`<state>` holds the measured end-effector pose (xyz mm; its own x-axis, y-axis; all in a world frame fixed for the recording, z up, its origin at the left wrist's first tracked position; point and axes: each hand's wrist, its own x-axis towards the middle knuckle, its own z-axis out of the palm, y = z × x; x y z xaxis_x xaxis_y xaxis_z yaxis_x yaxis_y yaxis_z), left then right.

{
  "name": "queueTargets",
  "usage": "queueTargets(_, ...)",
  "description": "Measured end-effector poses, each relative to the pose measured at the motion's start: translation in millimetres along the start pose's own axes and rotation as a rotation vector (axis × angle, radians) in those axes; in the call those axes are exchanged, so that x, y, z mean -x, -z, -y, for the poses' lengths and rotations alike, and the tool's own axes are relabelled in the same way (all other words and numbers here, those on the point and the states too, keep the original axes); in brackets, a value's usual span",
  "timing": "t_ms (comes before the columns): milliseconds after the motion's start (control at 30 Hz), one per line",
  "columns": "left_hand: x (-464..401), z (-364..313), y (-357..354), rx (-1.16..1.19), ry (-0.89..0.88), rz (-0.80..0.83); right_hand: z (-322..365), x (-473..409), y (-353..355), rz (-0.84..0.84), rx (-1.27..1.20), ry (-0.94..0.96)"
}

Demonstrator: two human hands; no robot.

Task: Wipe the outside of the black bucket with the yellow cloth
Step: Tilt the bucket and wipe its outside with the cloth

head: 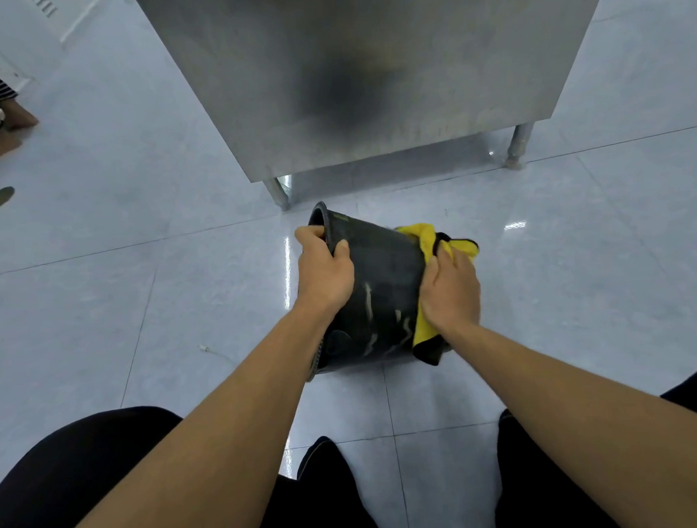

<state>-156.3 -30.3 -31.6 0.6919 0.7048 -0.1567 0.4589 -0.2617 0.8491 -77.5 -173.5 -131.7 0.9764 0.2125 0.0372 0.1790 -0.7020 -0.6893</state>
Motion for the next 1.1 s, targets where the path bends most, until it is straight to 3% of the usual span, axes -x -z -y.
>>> queueTargets(167,0.0,-3.0,-7.0,-0.052,-0.007,-0.016,3.7,-0.1,0.4,-0.043,0.084,-0.133)
queueTargets(400,-6.1,-1.9,-5.8,-0.051,0.036,-0.106,66.6,40.0,-7.9,-0.031,-0.213,0.303)
queueTargets(500,-6.0,-0.4,-3.1,-0.055,0.002,-0.089,72.5,40.9,-7.3,-0.046,-0.225,0.367)
queueTargets(633,-2.0,-2.9,-0.8,-0.137,-0.079,0.041,50.7,21.1,-5.5,-0.017,0.0,0.158)
queueTargets(733,3.4,-3.8,0.8,-0.171,-0.025,0.178,39.4,9.4,-3.8,0.048,-0.007,-0.06)
queueTargets(800,5.0,-1.8,2.7,-0.164,-0.001,0.22,39.7,12.8,-3.9,0.05,0.023,-0.075)
queueTargets(1000,5.3,-3.5,-0.6,-0.032,0.015,0.161,73.5,46.0,-12.2,-0.036,-0.068,0.339)
queueTargets(1100,5.7,-1.9,-4.1,0.036,0.054,0.132,65.8,45.0,-11.3,-0.058,-0.087,0.434)
